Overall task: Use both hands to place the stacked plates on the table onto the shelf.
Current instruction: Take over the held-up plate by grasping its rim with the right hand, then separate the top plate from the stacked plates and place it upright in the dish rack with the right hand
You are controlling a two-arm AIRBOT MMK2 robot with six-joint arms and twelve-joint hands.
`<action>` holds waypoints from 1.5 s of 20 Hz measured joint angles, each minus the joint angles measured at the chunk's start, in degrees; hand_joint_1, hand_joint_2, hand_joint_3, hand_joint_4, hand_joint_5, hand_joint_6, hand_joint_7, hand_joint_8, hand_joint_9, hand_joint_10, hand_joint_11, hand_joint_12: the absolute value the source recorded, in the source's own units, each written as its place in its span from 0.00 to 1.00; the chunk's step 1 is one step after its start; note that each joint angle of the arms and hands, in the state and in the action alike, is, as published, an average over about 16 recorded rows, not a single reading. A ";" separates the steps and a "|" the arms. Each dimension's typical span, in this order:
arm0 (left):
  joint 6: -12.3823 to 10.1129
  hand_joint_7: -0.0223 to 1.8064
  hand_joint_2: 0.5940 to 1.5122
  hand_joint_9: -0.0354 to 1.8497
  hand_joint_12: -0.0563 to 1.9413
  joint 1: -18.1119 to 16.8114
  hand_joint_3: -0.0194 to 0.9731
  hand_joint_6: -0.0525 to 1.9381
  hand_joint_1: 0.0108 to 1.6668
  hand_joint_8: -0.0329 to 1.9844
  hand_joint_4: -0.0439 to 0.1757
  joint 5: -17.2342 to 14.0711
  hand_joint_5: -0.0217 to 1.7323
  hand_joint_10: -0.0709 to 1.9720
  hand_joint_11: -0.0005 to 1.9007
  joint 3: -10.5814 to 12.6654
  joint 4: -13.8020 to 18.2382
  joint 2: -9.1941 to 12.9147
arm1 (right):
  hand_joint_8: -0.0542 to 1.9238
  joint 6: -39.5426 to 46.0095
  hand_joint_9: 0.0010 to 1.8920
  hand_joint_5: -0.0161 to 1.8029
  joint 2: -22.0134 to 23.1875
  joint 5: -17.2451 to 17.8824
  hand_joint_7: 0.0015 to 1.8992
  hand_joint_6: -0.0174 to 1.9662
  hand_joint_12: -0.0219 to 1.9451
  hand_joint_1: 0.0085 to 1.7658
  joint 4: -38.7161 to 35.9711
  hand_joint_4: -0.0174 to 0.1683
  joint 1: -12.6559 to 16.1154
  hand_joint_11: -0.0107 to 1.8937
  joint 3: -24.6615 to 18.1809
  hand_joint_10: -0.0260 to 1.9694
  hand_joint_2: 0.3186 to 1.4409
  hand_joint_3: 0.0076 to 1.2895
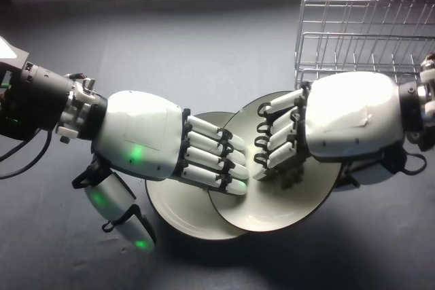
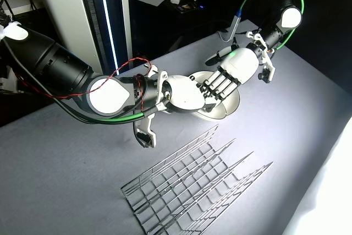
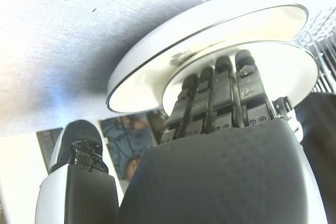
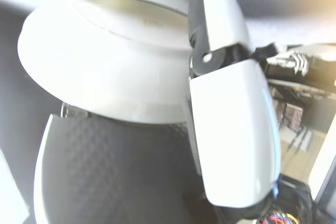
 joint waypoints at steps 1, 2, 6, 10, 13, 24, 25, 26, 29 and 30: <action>-0.02 0.01 0.57 0.04 0.03 -0.05 0.01 0.01 0.00 0.01 0.16 -0.01 0.03 0.04 0.01 0.02 0.03 -0.01 | 0.06 -0.05 0.29 0.32 -0.05 0.25 0.29 0.06 0.51 0.70 0.11 0.09 0.05 0.17 0.16 0.08 0.63 0.01; -0.06 0.01 0.57 0.04 0.03 -0.11 0.01 0.01 0.00 0.01 0.16 -0.02 0.03 0.03 0.01 0.04 0.08 -0.02 | 0.07 -0.09 0.31 0.35 -0.08 0.51 0.32 0.07 0.52 0.70 0.20 0.08 0.12 0.20 0.28 0.11 0.62 0.01; -0.64 0.02 0.57 0.05 0.03 -0.73 0.01 0.01 0.00 0.01 0.16 0.07 0.03 0.03 0.02 -0.27 0.59 0.25 | 0.10 -0.22 0.40 0.44 -0.15 1.55 0.42 0.12 0.57 0.70 0.44 0.08 0.55 0.31 0.50 0.21 0.58 0.01; -2.03 0.03 0.57 0.05 0.03 -1.87 0.01 0.01 0.00 0.01 0.17 0.48 0.04 0.03 0.02 -1.10 1.13 1.62 | 0.14 -0.32 0.46 0.50 -0.01 2.50 0.50 0.18 0.59 0.71 0.45 0.07 1.34 0.41 0.42 0.32 0.55 0.01; -3.42 0.03 0.57 0.05 0.03 -3.24 0.01 0.02 0.00 0.02 0.18 0.93 0.05 0.04 0.02 -2.17 0.98 3.71 | 0.18 -0.31 0.48 0.52 0.41 2.95 0.52 0.23 0.60 0.72 0.64 0.08 2.17 0.44 -0.02 0.41 0.52 0.00; -10.85 0.05 0.57 0.04 0.04 -10.21 0.01 0.03 0.00 0.03 0.21 1.37 0.07 0.04 0.02 -7.46 0.55 15.44 | 0.29 0.15 0.51 0.56 3.87 2.23 0.56 0.39 0.62 0.75 5.14 0.11 7.03 0.44 -3.89 0.52 0.52 0.00; -11.50 0.05 0.57 0.04 0.04 -10.74 0.01 0.03 0.00 0.03 0.20 1.19 0.07 0.04 0.02 -7.63 0.66 16.40 | 0.31 0.21 0.51 0.57 4.25 2.02 0.56 0.40 0.62 0.75 5.98 0.11 7.55 0.44 -4.35 0.53 0.53 0.00; -12.13 0.05 0.57 0.04 0.04 -11.24 0.01 0.03 0.00 0.02 0.20 0.99 0.07 0.04 0.01 -7.71 0.88 17.26 | 0.32 0.28 0.51 0.57 4.62 1.76 0.57 0.41 0.62 0.75 6.91 0.11 8.08 0.44 -4.82 0.53 0.53 0.00; -13.90 0.05 0.57 0.04 0.04 -12.38 0.01 0.03 0.00 0.02 0.20 0.22 0.07 0.04 0.02 -7.37 1.85 19.34 | 0.34 0.48 0.52 0.58 5.68 0.70 0.57 0.44 0.63 0.76 10.35 0.10 9.77 0.44 -6.24 0.54 0.53 0.00; -14.42 0.05 0.57 0.04 0.04 -12.64 0.01 0.03 0.00 0.03 0.20 -0.06 0.07 0.04 0.02 -7.09 2.20 19.91 | 0.34 0.55 0.52 0.58 5.99 0.27 0.58 0.44 0.63 0.76 11.66 0.10 10.37 0.44 -6.71 0.55 0.53 0.00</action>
